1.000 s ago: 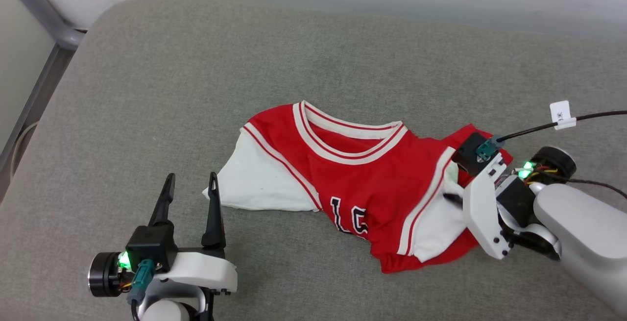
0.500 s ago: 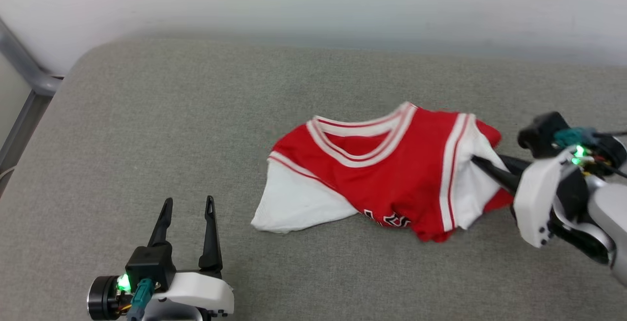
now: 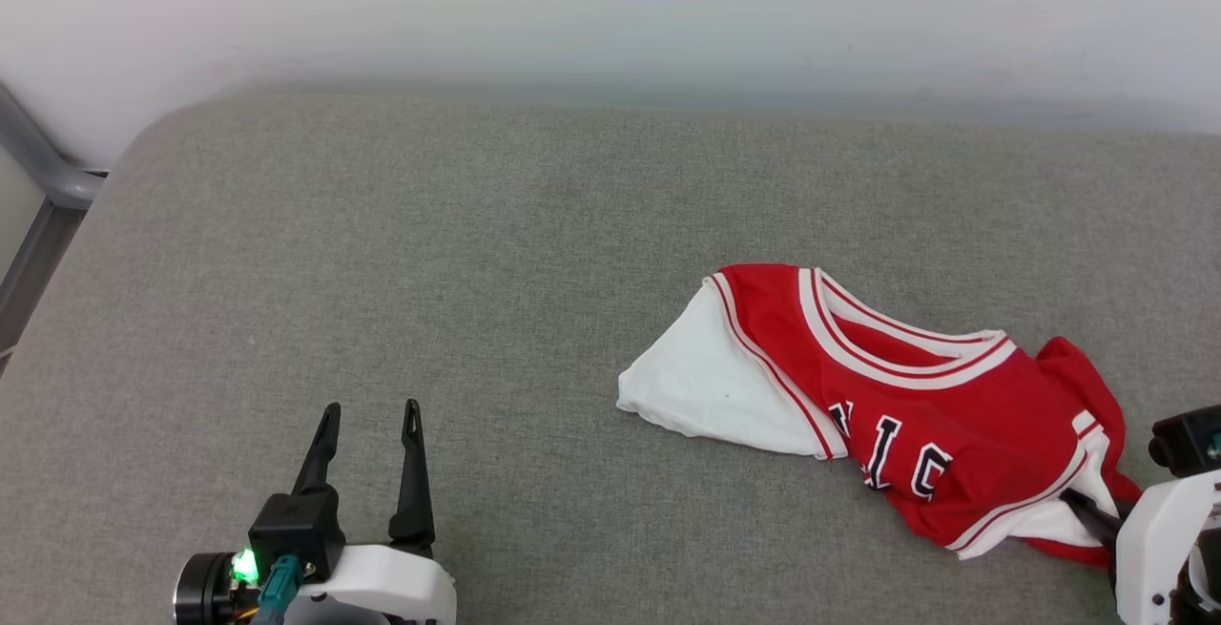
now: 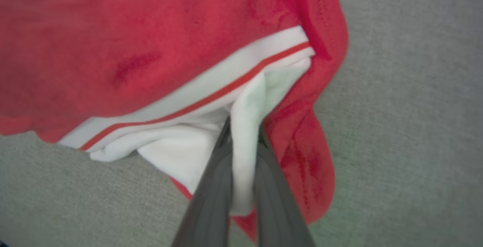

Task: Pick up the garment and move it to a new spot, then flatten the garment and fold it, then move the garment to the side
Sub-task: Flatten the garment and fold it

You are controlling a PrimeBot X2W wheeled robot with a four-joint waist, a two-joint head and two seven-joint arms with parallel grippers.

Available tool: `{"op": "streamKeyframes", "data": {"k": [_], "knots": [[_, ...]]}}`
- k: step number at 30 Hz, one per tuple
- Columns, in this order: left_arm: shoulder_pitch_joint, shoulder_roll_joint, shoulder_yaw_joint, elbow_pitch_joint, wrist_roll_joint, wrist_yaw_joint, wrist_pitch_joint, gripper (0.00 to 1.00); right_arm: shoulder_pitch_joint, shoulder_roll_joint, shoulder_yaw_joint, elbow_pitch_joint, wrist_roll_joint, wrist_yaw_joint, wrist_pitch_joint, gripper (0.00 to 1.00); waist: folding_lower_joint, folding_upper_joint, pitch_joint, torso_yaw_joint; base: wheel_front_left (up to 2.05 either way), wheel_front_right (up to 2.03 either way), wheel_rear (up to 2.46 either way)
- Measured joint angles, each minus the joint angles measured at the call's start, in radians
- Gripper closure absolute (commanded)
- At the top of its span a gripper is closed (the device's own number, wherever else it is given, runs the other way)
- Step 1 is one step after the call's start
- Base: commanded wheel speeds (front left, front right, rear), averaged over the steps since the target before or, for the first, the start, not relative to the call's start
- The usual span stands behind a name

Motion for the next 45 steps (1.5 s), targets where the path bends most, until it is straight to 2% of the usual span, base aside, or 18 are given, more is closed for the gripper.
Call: {"op": "streamKeyframes", "data": {"k": [3,4,5,6,13,17,21,26,32,35,38,42,45], "knots": [[0.004,0.000,-0.002,0.004,0.000,-0.001,0.000,0.00,0.021,0.016,-0.017,0.034,-0.005,0.000,-0.029,1.00,0.0000,0.0000,-0.005,0.000,0.00,0.00,0.00],[0.006,0.000,-0.002,0.004,0.000,-0.002,0.000,0.00,0.028,0.026,-0.030,0.039,-0.004,0.000,-0.048,0.67,0.0000,0.0000,-0.008,-0.001,0.00,0.00,0.00],[0.009,0.000,-0.001,0.005,0.000,-0.002,0.000,0.00,0.034,0.038,-0.041,0.041,-0.003,0.000,-0.068,0.06,0.0000,0.0000,-0.011,-0.002,0.00,0.00,0.00],[0.013,0.000,-0.002,0.005,0.002,-0.002,0.000,0.00,0.040,0.044,-0.051,0.041,-0.005,0.000,-0.087,0.00,0.0000,0.0000,-0.014,-0.004,0.00,0.00,0.00],[0.024,-0.001,0.002,0.003,0.015,-0.006,0.000,0.00,0.046,0.049,-0.166,-0.001,-0.078,0.000,-0.233,0.00,0.0000,0.0000,-0.037,-0.012,0.00,0.00,0.00],[0.037,-0.001,0.005,-0.001,0.016,-0.007,0.000,0.00,0.076,0.054,-0.280,-0.048,-0.132,0.000,-0.294,0.00,0.0000,0.0000,-0.051,-0.013,0.00,0.00,0.00],[0.045,-0.001,0.009,-0.006,0.016,-0.007,0.000,0.00,0.130,0.091,-0.411,-0.111,-0.223,0.000,-0.321,0.00,0.0000,0.0000,-0.063,-0.014,0.00,0.00,0.00],[0.053,-0.001,0.010,-0.015,0.026,-0.017,0.000,0.00,0.223,0.201,-0.622,-0.227,-0.386,0.000,-0.337,0.00,0.0000,0.0000,-0.079,-0.013,0.00,0.00,0.00],[0.008,0.025,0.011,-0.019,0.034,-0.062,0.000,0.00,0.362,0.425,-0.835,-0.430,-0.616,0.000,-0.333,0.00,0.0000,0.0000,-0.083,-0.018,0.00,0.00,0.00],[-0.045,0.052,0.013,-0.016,0.036,-0.095,0.000,0.00,0.419,0.526,-0.885,-0.531,-0.698,0.000,-0.311,0.00,0.0000,0.0000,-0.080,-0.027,0.00,0.00,0.00],[-0.113,0.081,0.004,-0.006,0.040,-0.131,0.000,0.00,0.463,0.591,-0.896,-0.601,-0.745,0.000,-0.288,0.00,0.0000,0.0000,-0.075,-0.037,0.00,0.00,0.00],[-0.227,0.128,-0.017,0.035,0.023,-0.174,0.003,0.00,0.492,0.628,-0.898,-0.651,-0.780,0.000,-0.266,0.00,0.0000,0.0000,-0.063,-0.053,0.00,0.00,0.00],[-0.312,0.158,-0.066,0.069,-0.004,-0.194,0.065,0.00,0.497,0.638,-0.896,-0.662,-0.788,0.000,-0.257,0.00,0.0000,0.0000,-0.054,-0.065,0.00,0.00,0.00]]}}
